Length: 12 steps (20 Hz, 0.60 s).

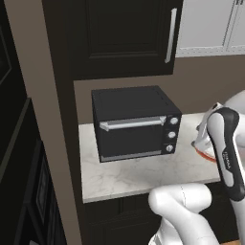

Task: Pick up the bagel from the plate, place it on the toaster oven rack, close the door, and set the timer.

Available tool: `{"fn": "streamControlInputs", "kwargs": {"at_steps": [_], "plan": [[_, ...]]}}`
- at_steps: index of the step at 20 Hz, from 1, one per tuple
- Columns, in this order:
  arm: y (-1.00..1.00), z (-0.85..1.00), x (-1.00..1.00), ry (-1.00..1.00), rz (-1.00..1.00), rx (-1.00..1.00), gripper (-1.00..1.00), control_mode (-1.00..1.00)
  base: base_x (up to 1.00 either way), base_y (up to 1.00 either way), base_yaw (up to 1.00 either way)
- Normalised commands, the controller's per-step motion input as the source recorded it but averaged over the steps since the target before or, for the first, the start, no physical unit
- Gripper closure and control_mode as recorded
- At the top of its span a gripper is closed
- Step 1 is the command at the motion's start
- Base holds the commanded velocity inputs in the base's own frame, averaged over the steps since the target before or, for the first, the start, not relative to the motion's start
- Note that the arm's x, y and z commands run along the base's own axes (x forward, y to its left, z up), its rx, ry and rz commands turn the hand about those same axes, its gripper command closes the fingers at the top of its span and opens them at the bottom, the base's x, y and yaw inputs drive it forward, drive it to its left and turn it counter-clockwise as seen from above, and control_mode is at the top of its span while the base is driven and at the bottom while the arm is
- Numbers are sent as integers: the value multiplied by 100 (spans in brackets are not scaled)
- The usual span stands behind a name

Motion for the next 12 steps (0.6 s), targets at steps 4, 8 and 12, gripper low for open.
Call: {"fn": "streamControlInputs", "kwargs": {"at_steps": [4,8,12], "plan": [[14,-26,0,-17,37,-31,-100,-100,0,0,0],[1,-23,2,-27,35,-23,-100,-100,0,0,0],[0,0,3,-17,37,-15,-100,-100,0,0,0]]}}
